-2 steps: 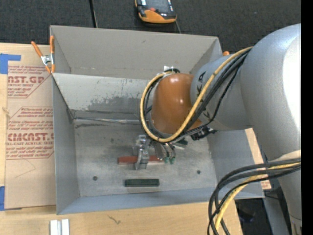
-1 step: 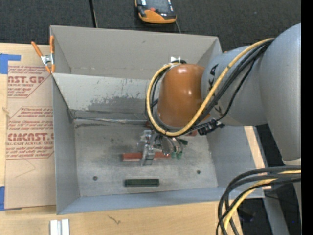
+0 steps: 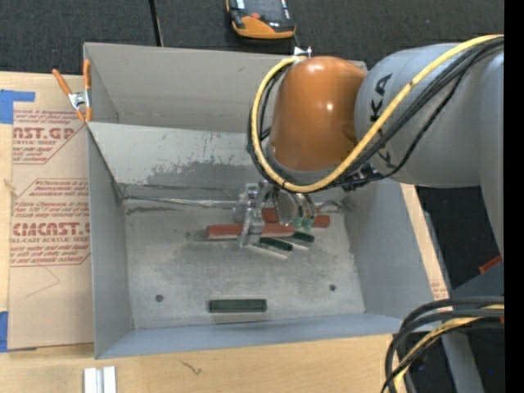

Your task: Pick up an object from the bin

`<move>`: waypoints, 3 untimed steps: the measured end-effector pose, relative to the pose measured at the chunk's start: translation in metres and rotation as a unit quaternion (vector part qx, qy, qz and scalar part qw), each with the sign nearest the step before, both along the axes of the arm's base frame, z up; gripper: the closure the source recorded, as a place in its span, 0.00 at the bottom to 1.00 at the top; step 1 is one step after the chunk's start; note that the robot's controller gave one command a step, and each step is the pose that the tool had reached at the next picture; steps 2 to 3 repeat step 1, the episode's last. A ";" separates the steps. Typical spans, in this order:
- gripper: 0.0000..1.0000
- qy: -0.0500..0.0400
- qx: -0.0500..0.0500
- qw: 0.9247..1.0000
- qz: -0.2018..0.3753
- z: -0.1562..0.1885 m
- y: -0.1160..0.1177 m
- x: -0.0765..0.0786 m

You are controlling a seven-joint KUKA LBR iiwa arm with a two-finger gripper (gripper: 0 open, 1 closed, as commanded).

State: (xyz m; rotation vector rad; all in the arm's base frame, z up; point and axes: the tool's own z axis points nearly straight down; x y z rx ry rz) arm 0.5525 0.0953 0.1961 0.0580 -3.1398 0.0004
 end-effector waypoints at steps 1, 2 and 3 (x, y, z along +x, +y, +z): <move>1.00 -0.004 0.001 1.000 -0.003 0.011 -0.036 -0.017; 1.00 -0.004 0.001 1.000 -0.003 0.011 -0.036 -0.017; 1.00 -0.004 0.001 1.000 -0.003 0.011 -0.036 -0.017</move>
Offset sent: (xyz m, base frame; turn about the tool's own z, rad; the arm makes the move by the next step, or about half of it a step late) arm 0.0047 0.0102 0.0511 -0.0046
